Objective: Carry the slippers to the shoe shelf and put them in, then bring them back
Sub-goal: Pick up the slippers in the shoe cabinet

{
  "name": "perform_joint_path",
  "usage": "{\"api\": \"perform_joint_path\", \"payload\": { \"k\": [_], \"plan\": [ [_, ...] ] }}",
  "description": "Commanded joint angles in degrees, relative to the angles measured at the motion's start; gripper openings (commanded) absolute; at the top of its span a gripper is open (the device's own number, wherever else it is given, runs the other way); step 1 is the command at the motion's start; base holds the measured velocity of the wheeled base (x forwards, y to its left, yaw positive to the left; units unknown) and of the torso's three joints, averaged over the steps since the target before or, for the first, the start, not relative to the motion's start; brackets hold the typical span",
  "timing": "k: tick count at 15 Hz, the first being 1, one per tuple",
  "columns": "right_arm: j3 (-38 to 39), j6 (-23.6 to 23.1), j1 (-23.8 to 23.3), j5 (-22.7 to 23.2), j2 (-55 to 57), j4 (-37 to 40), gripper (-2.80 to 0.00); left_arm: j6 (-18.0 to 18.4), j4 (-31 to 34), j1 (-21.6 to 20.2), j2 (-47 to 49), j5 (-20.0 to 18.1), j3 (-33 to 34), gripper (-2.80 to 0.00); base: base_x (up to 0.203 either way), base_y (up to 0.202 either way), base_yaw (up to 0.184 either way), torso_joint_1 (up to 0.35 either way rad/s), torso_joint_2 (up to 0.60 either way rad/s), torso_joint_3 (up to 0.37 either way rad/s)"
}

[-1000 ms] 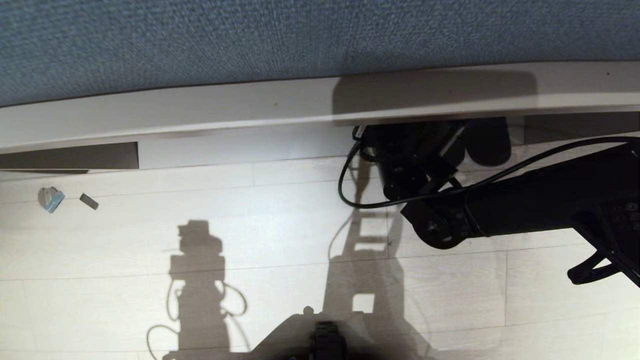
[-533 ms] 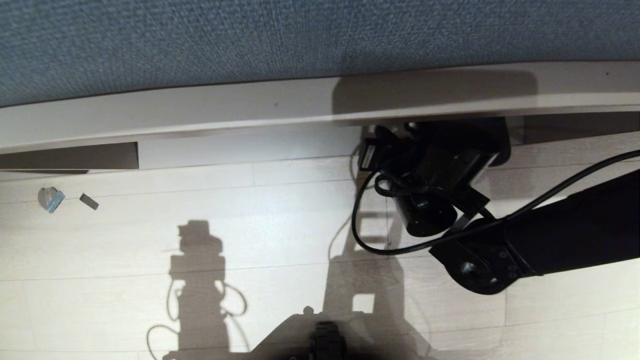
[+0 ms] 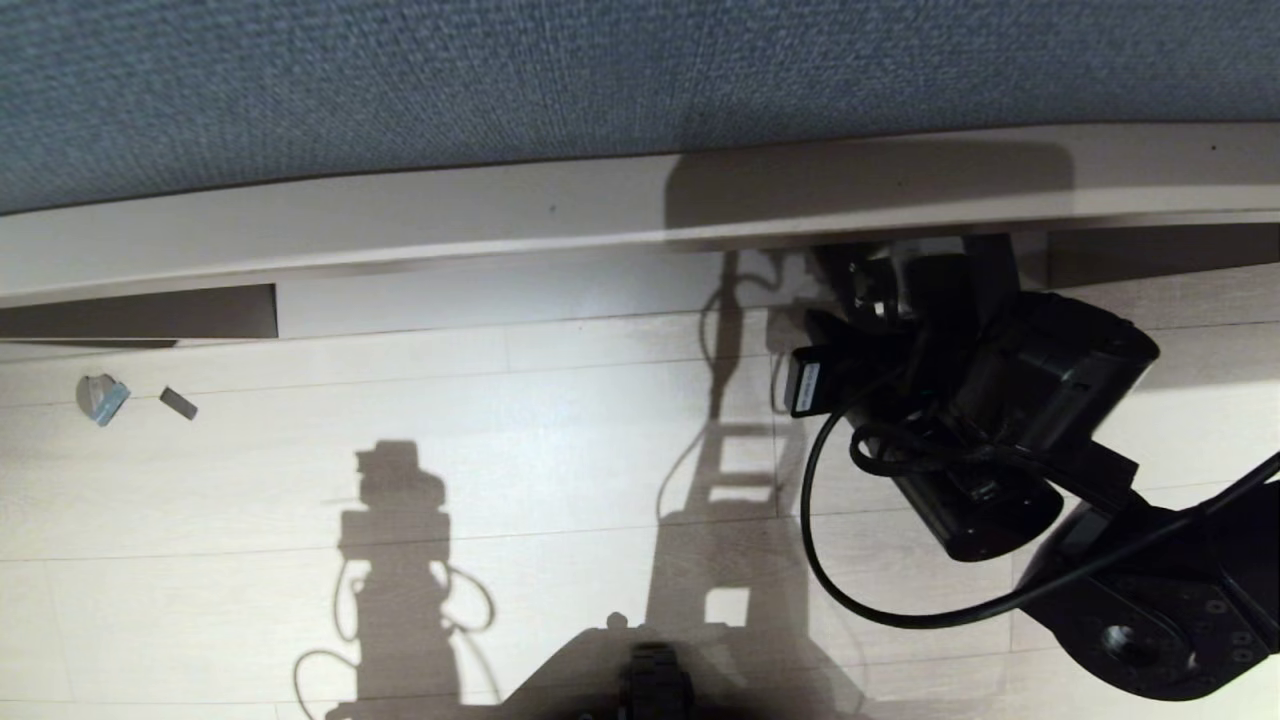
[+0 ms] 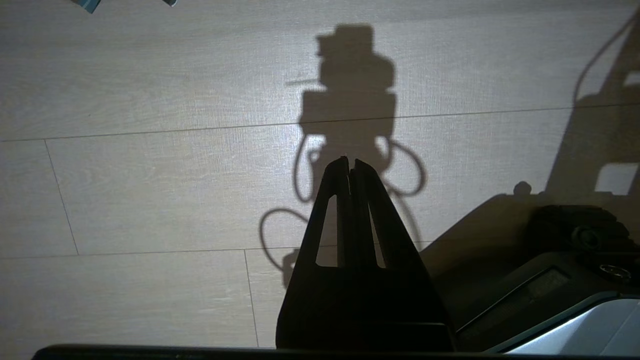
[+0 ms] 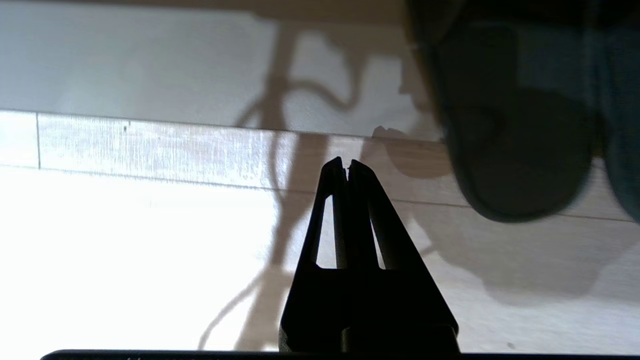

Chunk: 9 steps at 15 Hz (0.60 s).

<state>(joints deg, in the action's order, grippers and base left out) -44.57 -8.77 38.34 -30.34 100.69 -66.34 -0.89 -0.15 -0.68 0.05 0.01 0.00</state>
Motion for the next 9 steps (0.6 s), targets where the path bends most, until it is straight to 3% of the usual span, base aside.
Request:
{"api": "perform_joint_path", "payload": {
  "k": [1,5,6,9],
  "plan": [
    [2.62,-0.09,-0.19,-0.01,-4.06,-0.14,-2.80,-0.03,-0.03,-0.02,-0.04,0.03,0.00,-2.80,0.000,0.000,0.000,0.000,0.00,0.000],
    [7.19,0.32,-1.18,-0.53,-7.86,0.57,-2.80,0.01,-0.03,-0.02,0.04,-0.01,0.00,-2.80,0.000,0.000,0.000,0.000,0.00,0.000],
    [7.29,0.32,-2.10,-0.87,-7.76,0.63,0.00,0.01,-0.03,-0.02,0.04,-0.01,0.00,-2.80,0.000,0.000,0.000,0.000,0.00,0.000],
    [7.50,0.06,-6.37,-0.69,-7.57,0.60,0.00,0.10,-0.03,-0.02,0.04,-0.01,0.00,-2.80,0.000,0.000,0.000,0.000,0.00,0.000]
  ]
}}
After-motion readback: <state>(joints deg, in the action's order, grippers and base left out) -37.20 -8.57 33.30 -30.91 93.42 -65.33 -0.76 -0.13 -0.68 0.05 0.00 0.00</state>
